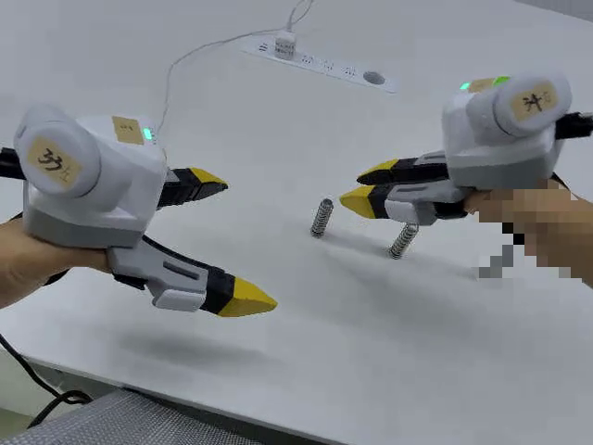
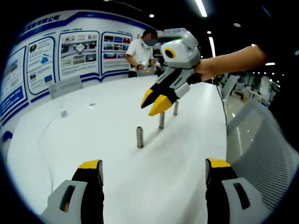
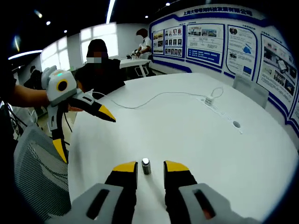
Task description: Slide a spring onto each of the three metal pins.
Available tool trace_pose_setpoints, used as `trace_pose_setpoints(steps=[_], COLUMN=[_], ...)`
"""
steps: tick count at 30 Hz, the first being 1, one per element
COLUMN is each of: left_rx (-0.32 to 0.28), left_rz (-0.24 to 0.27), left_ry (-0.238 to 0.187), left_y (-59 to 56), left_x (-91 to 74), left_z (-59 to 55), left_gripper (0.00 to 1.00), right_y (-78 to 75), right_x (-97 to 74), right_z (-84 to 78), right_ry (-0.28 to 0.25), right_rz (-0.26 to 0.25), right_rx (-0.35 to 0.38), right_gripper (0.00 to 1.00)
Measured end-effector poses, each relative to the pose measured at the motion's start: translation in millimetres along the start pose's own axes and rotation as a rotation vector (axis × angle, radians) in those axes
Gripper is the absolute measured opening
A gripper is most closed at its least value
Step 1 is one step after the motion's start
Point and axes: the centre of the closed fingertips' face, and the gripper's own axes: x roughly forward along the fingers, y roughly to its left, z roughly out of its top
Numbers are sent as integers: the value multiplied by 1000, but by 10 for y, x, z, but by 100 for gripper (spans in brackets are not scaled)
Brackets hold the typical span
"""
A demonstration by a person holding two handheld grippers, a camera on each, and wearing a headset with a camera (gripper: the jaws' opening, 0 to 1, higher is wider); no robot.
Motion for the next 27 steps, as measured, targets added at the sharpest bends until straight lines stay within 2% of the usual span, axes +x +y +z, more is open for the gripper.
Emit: trace_pose_setpoints(steps=[2, 3, 5, 7, 11, 14, 20, 27], left_rx=[-10, -8, -7, 0, 9, 3, 0, 10], left_rz=[7, 6, 2, 8, 25, 43, 68, 45], left_ry=[-11, -12, -16, -13, -9, -15, -31, -42], left_y=[21, 18, 6, 0, 19, 73, 145, 44], left_x=[-21, -33, -41, -49, -92, -137, -206, -202], left_z=[36, 48, 64, 71, 92, 126, 228, 312], left_gripper=[93, 93, 94, 95, 98, 99, 100, 100], right_y=[-17, -77, -135, -207, -327, -364, -290, -145], right_x=[-140, -219, -319, -453, -797, -1030, -1392, -1664], right_z=[-41, -85, -198, -315, -375, -469, -651, -900], right_ry=[-45, -60, -37, -15, -84, -99, -105, -17], right_rz=[-26, -65, -94, -123, -176, -203, -219, -206], right_rx=[54, 64, 36, 39, 111, 112, 101, 25], right_gripper=[23, 24, 27, 28, 30, 32, 41, 50])
